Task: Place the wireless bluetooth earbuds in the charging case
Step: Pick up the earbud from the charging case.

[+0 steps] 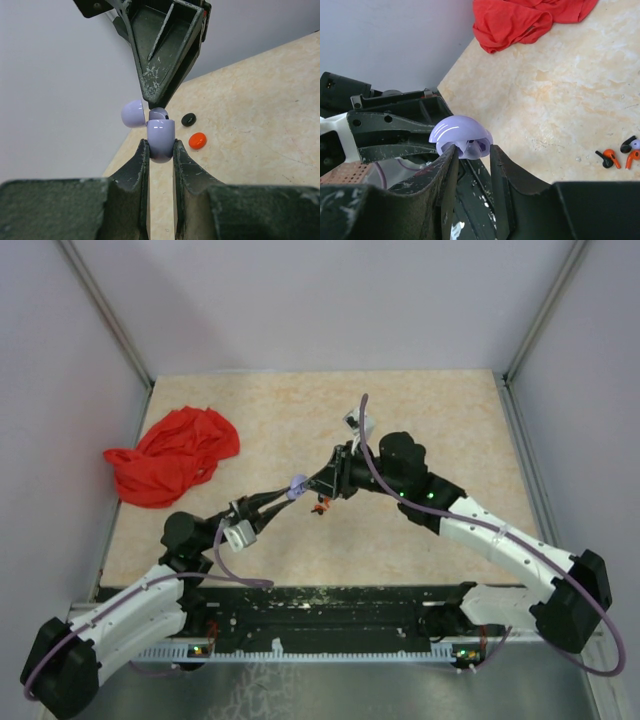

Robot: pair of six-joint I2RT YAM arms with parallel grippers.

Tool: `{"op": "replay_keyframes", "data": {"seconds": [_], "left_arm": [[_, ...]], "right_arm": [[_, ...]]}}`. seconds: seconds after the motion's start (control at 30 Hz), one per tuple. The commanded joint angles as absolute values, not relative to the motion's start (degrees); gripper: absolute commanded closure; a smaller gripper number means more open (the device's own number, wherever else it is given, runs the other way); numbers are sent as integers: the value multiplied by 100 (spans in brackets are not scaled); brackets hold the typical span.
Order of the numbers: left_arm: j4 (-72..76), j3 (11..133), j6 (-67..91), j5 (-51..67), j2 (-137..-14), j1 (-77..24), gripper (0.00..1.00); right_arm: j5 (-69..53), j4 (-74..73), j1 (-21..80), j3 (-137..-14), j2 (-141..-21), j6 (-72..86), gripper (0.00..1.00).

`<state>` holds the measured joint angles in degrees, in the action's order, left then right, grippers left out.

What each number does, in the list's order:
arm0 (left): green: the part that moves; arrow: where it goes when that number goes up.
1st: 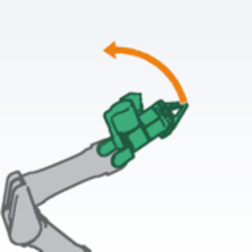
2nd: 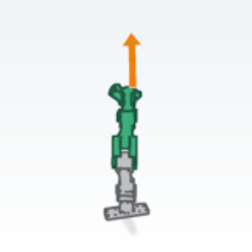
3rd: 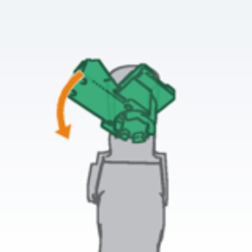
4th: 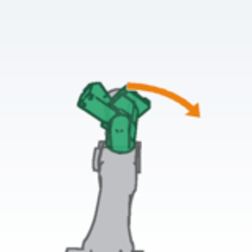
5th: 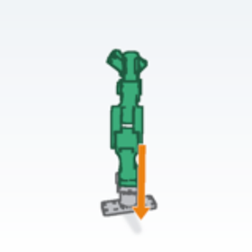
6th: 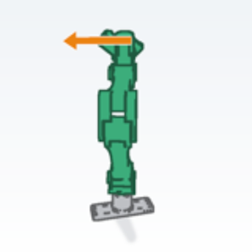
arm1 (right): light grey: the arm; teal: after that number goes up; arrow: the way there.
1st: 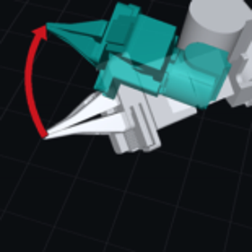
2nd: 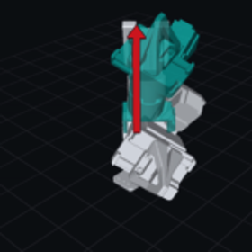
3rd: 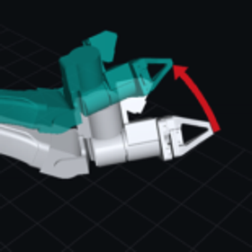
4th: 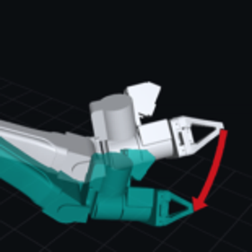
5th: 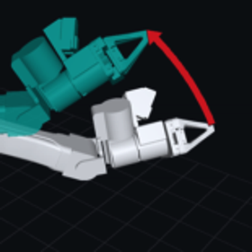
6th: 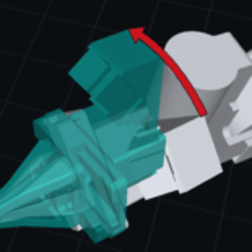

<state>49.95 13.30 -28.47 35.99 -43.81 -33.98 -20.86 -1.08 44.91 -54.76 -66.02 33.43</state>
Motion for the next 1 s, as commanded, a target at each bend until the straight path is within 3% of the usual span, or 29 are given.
{"op": "replay_keyframes", "data": {"seconds": [0.0, 0.97], "left_arm": [[5118, 1301, -2888, 3574, -4378, -3375, 100], [4868, 1335, -3208, 3730, -4371, -3375, 100]], "right_arm": [[-2197, 132, 4565, -5751, -6653, 3526, 68], [-2231, 360, 4645, -5837, -6958, 3721, 75]]}}
